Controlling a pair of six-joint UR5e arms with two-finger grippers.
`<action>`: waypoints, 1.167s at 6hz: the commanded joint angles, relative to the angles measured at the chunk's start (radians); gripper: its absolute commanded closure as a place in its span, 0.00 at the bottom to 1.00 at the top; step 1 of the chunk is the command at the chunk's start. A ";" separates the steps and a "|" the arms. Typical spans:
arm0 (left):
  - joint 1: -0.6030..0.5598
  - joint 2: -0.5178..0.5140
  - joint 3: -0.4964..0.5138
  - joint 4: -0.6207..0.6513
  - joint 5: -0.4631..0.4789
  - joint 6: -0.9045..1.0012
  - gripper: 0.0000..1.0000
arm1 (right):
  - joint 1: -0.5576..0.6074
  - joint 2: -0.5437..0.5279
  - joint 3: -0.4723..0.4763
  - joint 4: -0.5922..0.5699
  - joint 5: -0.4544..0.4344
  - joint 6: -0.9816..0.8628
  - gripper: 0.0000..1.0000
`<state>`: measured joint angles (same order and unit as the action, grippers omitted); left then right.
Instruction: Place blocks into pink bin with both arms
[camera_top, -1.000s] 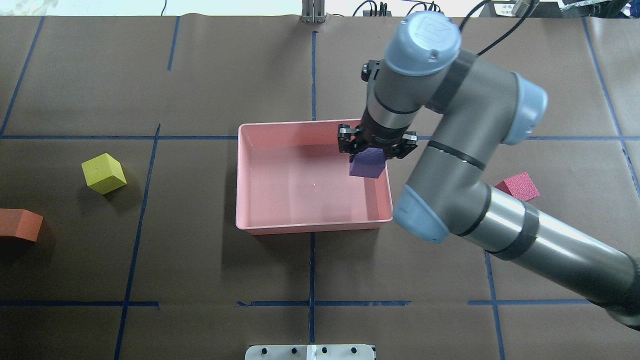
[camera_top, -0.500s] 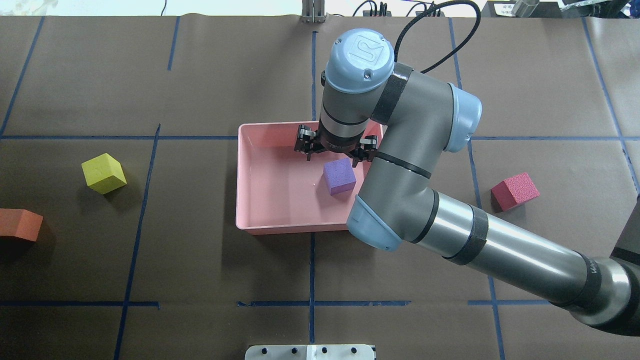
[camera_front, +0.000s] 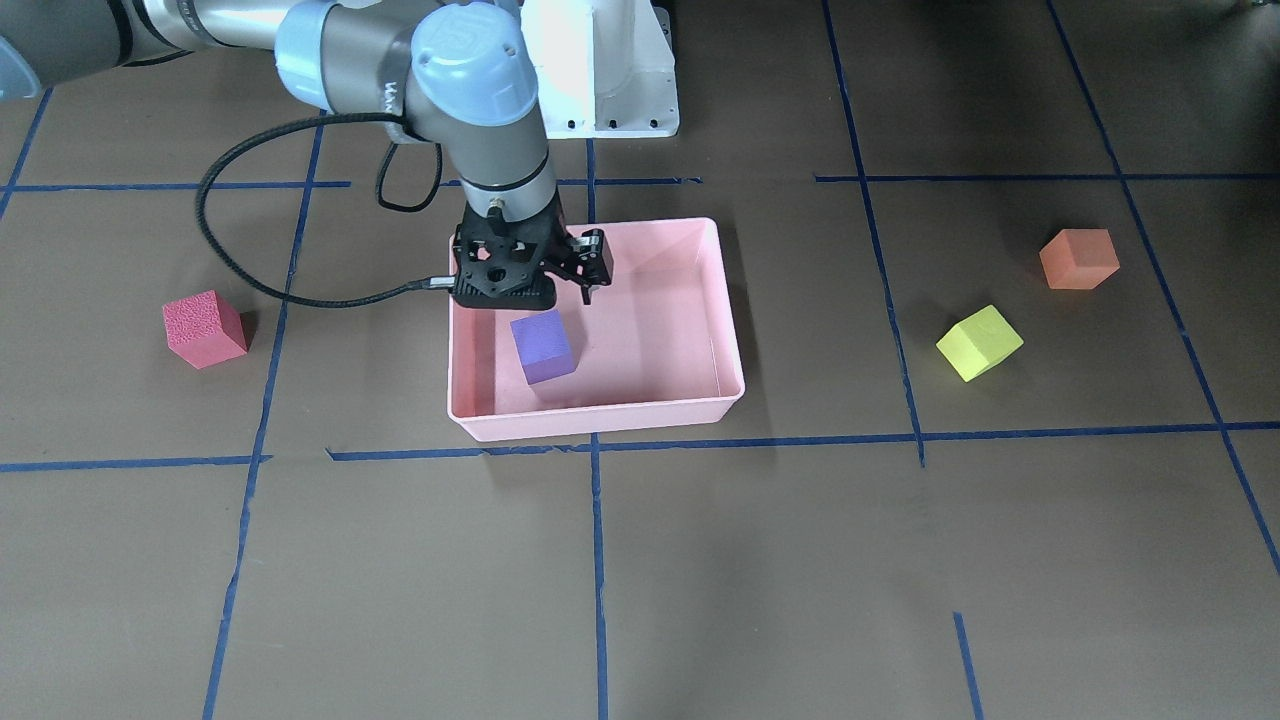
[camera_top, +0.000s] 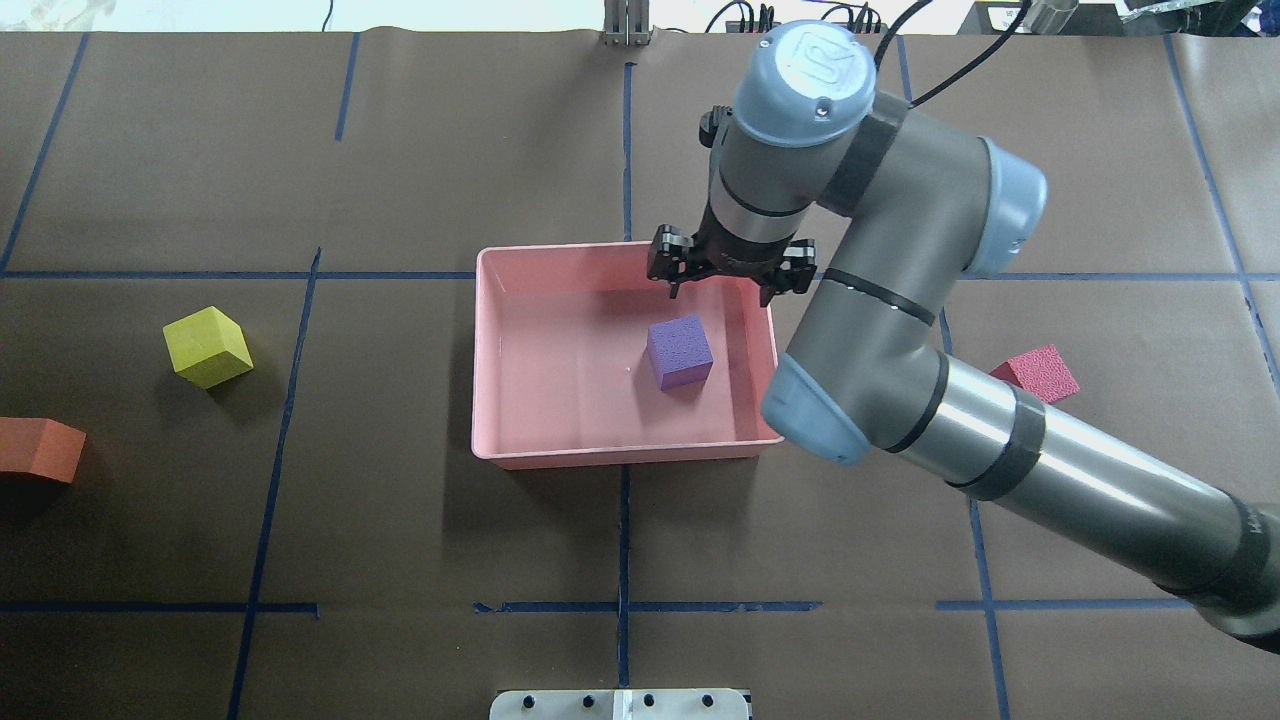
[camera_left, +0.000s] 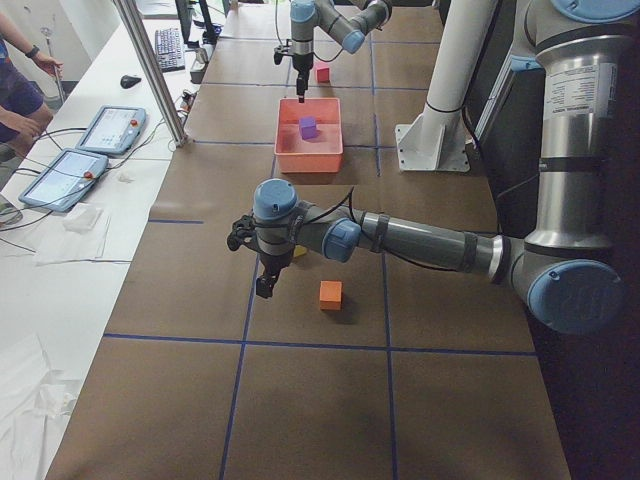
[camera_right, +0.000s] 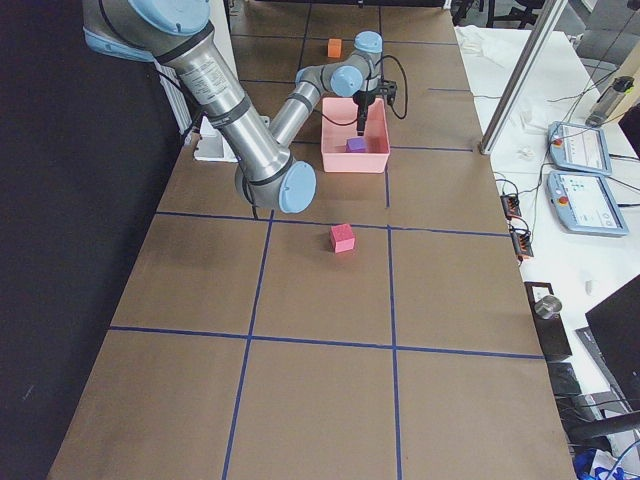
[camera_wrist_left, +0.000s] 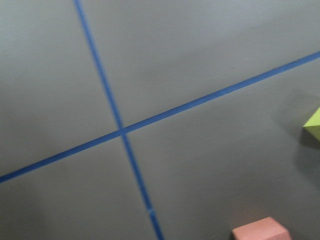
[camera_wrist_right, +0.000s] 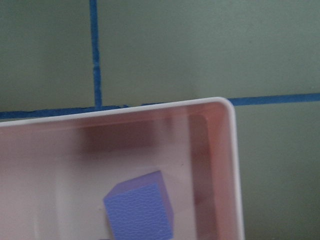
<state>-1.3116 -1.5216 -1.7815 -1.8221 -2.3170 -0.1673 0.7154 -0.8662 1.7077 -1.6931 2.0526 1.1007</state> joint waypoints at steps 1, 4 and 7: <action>0.167 -0.002 -0.007 -0.140 0.007 -0.518 0.00 | 0.131 -0.111 0.046 0.000 0.093 -0.212 0.00; 0.438 -0.081 0.011 -0.281 0.233 -1.161 0.00 | 0.321 -0.236 0.043 -0.002 0.168 -0.602 0.00; 0.477 -0.086 0.056 -0.273 0.252 -1.187 0.00 | 0.371 -0.295 0.043 0.001 0.175 -0.733 0.00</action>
<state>-0.8391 -1.6056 -1.7401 -2.0989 -2.0674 -1.3499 1.0798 -1.1540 1.7503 -1.6932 2.2264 0.3848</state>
